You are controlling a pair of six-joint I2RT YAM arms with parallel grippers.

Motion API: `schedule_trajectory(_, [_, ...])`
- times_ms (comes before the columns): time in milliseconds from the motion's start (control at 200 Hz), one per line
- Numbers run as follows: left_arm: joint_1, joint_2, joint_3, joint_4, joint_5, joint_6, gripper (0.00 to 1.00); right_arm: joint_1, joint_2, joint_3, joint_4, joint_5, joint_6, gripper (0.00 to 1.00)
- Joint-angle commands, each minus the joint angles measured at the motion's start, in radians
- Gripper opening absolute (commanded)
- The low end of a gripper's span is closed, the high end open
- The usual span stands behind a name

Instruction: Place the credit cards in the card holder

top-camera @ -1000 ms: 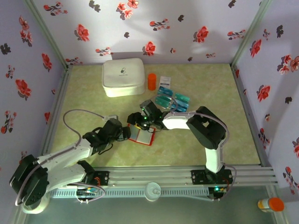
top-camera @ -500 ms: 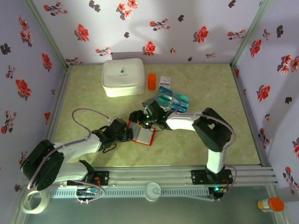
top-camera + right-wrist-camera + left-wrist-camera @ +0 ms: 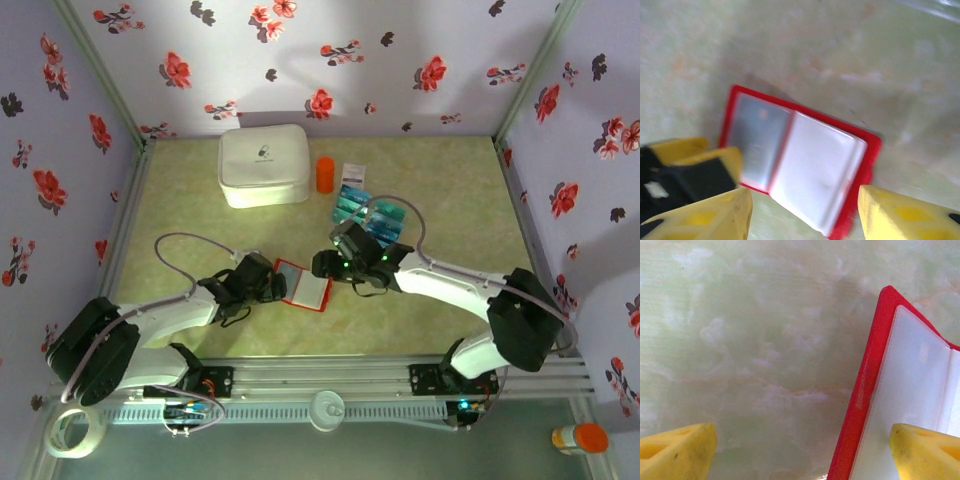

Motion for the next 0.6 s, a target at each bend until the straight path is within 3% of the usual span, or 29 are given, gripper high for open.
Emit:
schedule_trajectory(0, [0.006, -0.013, 0.0, -0.002, -0.032, -0.013, 0.9, 0.033, 0.04, -0.002, -0.092, 0.076, -0.049, 0.58])
schedule_trajectory(170, [0.007, -0.008, 0.0, -0.002, -0.033, -0.013, 0.9, 0.06, 0.121, 0.02, -0.099, 0.099, -0.058, 0.57])
schedule_trajectory(270, [0.007, -0.001, 0.007, -0.001, -0.029, -0.004, 0.91, 0.059, 0.126, 0.01, -0.109, 0.14, -0.069, 0.5])
schedule_trajectory(550, [0.004, 0.027, 0.028, 0.002, -0.009, 0.013, 0.91, 0.041, 0.115, -0.035, -0.105, 0.165, -0.088, 0.04])
schedule_trajectory(600, [0.004, 0.029, 0.027, 0.004, -0.007, 0.012, 0.91, 0.035, 0.106, -0.047, -0.104, 0.17, -0.09, 0.0])
